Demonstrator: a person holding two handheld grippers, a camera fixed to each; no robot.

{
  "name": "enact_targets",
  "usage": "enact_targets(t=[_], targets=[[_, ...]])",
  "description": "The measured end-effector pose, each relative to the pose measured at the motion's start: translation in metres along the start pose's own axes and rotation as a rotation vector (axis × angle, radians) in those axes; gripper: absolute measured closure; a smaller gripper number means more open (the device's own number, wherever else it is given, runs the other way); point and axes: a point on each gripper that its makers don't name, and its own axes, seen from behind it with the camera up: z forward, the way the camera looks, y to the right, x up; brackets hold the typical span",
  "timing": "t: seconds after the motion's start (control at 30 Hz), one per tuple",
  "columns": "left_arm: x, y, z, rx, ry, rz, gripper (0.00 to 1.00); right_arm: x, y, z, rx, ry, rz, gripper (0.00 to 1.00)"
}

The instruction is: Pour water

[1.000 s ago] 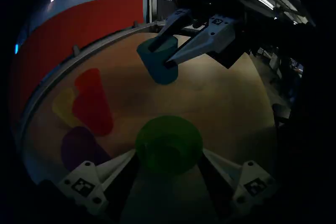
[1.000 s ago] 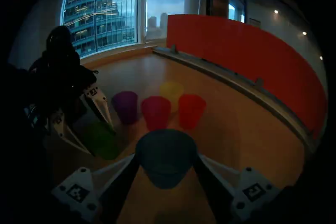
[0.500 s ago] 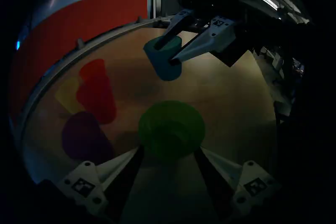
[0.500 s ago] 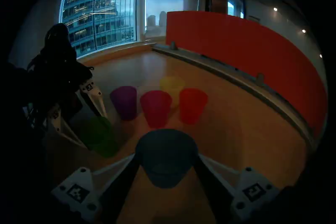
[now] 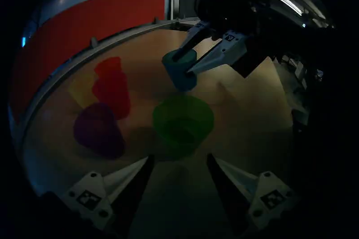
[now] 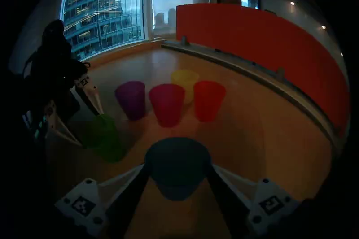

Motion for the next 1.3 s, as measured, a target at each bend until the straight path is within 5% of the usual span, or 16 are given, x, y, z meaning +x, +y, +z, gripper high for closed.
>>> enact_targets(t=[1.07,1.3], targets=[[0.002,-0.001,-0.021,0.022,0.043,-0.047,0.13,-0.025,-0.004,-0.005,-0.046,-0.034,-0.023,0.08],[-0.001,-0.005,-0.024,0.041,0.043,-0.056,0.13,-0.027,0.0,-0.005,-0.073,-0.038,-0.024,0.0]])
